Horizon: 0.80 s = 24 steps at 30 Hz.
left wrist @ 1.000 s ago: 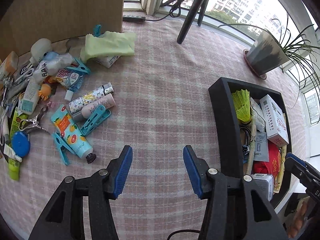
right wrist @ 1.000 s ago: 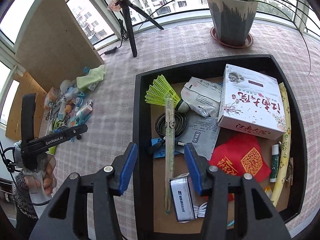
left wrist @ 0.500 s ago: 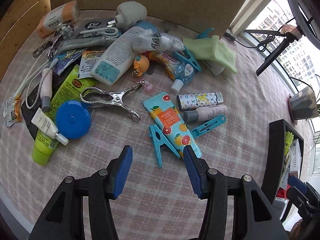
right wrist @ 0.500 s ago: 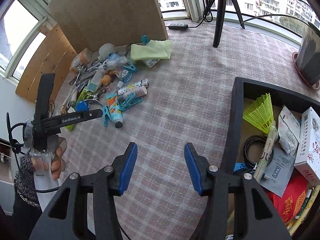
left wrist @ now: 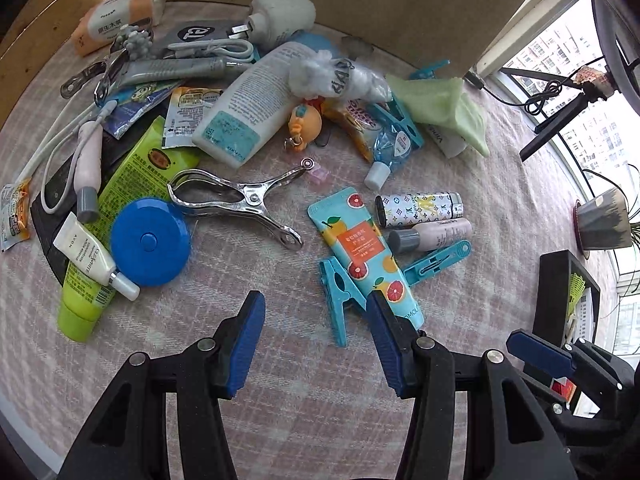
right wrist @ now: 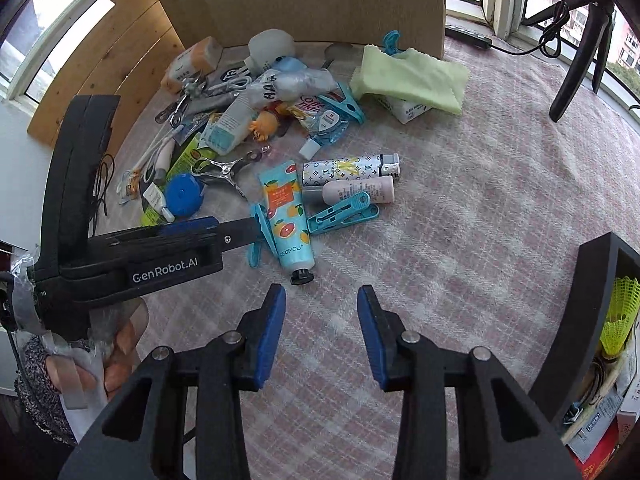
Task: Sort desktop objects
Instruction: 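Grasp the teal clothespin with the left gripper while the right grasps the hand cream tube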
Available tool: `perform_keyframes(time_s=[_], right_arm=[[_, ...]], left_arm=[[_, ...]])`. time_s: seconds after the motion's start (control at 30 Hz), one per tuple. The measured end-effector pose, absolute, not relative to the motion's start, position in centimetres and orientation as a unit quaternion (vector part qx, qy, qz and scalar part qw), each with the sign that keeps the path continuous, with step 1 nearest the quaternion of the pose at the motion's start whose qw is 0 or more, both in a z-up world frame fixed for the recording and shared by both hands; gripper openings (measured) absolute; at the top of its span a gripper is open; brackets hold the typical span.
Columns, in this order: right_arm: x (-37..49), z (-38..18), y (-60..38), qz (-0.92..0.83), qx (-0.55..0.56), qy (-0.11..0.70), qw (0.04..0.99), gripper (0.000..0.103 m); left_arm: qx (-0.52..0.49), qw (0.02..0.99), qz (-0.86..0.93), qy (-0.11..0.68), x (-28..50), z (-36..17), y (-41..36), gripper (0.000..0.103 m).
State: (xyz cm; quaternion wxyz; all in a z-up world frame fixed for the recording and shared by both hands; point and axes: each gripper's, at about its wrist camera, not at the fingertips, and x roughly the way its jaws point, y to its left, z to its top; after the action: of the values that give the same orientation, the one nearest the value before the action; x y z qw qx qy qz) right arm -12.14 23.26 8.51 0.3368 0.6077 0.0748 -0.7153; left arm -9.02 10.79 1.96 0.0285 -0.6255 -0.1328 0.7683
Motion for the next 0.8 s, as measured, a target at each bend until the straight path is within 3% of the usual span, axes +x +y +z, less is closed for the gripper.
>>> perform_keyframes(time_s=[0.27, 0.5, 0.7, 0.8], right_arm=[[-13.0, 6.7, 20.5, -0.700, 0.623, 0.094, 0.338, 0.037], [-13.7, 4.8, 17.9, -0.688, 0.637, 0.110, 0.331, 0.037], [-14.2, 4.0, 16.4, -0.693, 0.632, 0.123, 0.324, 0.037], [-13.8, 4.0, 16.5, -0.695, 0.629, 0.134, 0.321, 0.030]], left_arm=[[-0.631, 0.043, 0.766, -0.112, -9.2, 0.5, 11.9, 0.046], [-0.626, 0.030, 0.773, -0.093, -8.7, 1.1, 10.8, 0.026], [-0.628, 0.035, 0.768, -0.118, -8.3, 0.7, 7.4, 0.025], [-0.630, 0.032, 0.767, -0.121, -8.3, 0.6, 6.9, 0.029]])
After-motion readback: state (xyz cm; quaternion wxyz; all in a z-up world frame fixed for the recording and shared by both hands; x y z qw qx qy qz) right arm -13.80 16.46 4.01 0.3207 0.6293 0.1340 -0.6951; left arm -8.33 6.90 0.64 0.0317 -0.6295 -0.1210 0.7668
